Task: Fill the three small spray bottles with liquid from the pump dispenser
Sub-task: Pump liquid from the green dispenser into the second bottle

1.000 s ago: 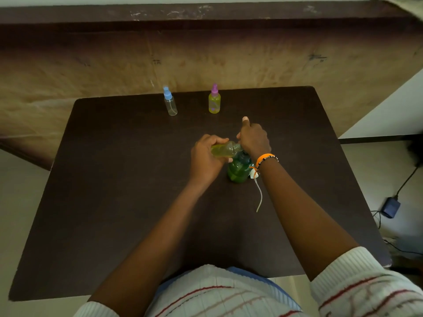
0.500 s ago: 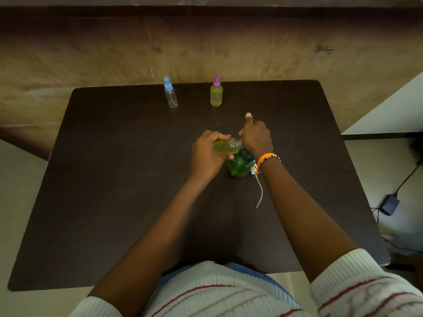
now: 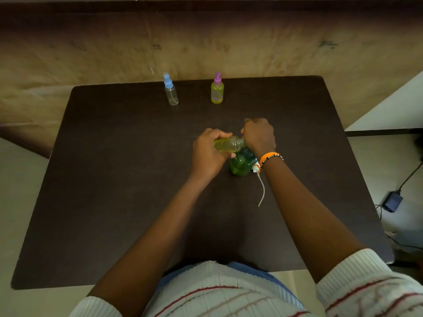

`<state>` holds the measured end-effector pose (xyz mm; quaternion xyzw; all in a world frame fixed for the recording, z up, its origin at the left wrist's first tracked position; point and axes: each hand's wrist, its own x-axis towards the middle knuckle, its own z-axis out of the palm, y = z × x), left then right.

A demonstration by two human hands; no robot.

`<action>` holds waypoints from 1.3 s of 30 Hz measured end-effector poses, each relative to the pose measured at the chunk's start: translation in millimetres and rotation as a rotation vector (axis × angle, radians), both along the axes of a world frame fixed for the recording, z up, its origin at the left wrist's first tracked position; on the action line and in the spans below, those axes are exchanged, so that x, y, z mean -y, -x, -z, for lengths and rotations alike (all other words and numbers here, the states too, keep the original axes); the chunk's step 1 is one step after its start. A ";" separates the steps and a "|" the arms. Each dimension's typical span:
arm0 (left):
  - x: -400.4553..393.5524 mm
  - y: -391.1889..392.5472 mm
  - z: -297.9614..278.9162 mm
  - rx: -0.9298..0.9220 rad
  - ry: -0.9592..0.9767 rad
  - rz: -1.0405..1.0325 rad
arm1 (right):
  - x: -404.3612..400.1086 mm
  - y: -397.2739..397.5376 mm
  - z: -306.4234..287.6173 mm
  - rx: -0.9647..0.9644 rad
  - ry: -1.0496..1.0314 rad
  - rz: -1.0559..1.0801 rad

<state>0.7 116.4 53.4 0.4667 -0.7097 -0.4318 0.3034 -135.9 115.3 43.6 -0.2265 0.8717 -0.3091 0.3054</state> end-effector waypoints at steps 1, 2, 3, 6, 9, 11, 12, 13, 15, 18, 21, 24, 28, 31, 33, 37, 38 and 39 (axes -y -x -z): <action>0.4 0.1 -0.1 0.002 0.004 0.002 | -0.5 -0.1 -1.7 -0.022 0.003 0.014; 0.8 0.1 -0.2 0.003 0.006 0.004 | -1.3 -0.5 -2.8 -0.037 0.004 0.017; 1.1 0.3 -0.5 0.001 0.004 0.003 | -2.1 -1.1 -5.0 -0.041 0.000 0.010; 1.8 0.3 -2.1 -0.016 0.002 -0.001 | -0.9 -2.1 -11.2 -0.014 -0.031 -0.044; 1.8 -0.3 -1.5 -0.023 0.001 -0.007 | -0.9 -2.7 -13.5 0.003 -0.049 -0.074; 1.2 0.2 -1.9 -0.018 0.000 -0.001 | -1.5 -2.7 -12.8 0.021 -0.037 -0.047; 1.0 0.4 -1.3 -0.009 0.002 -0.001 | -2.1 -2.9 -12.1 0.022 -0.031 -0.031; 0.8 0.4 -0.3 -0.005 0.002 -0.002 | -3.2 -3.4 -11.4 0.017 -0.025 -0.017; 1.2 0.2 0.5 -0.011 -0.009 0.002 | -4.2 -5.1 -11.6 0.005 -0.012 0.002; 1.6 -0.1 1.2 -0.009 -0.009 0.011 | -5.1 -6.1 -12.6 0.012 -0.001 -0.001; 1.8 -1.0 0.0 -0.009 -0.009 0.014 | -6.0 -6.8 -14.9 0.031 -0.007 -0.033; 2.1 -2.2 0.6 -0.022 -0.006 0.015 | -5.7 -8.0 -16.8 0.039 -0.019 -0.068; 0.8 -0.5 1.5 -0.025 -0.004 0.006 | -5.2 -5.9 -16.0 0.009 -0.007 -0.025; 0.2 0.5 4.9 -0.020 -0.003 -0.001 | -5.6 -4.5 -13.2 -0.003 -0.012 -0.001; 0.0 0.7 4.9 -0.024 -0.006 0.000 | -5.4 -5.3 -12.3 -0.008 -0.006 0.002; 1.9 0.8 1.8 -0.006 -0.001 0.007 | -5.6 -6.1 -16.2 -0.009 0.004 -0.020; 2.2 0.7 0.4 -0.005 0.003 0.009 | -5.5 -6.1 -18.2 0.009 0.001 -0.030; 2.3 0.9 -0.6 -0.007 0.008 0.009 | -5.9 -5.9 -20.1 0.029 -0.006 -0.041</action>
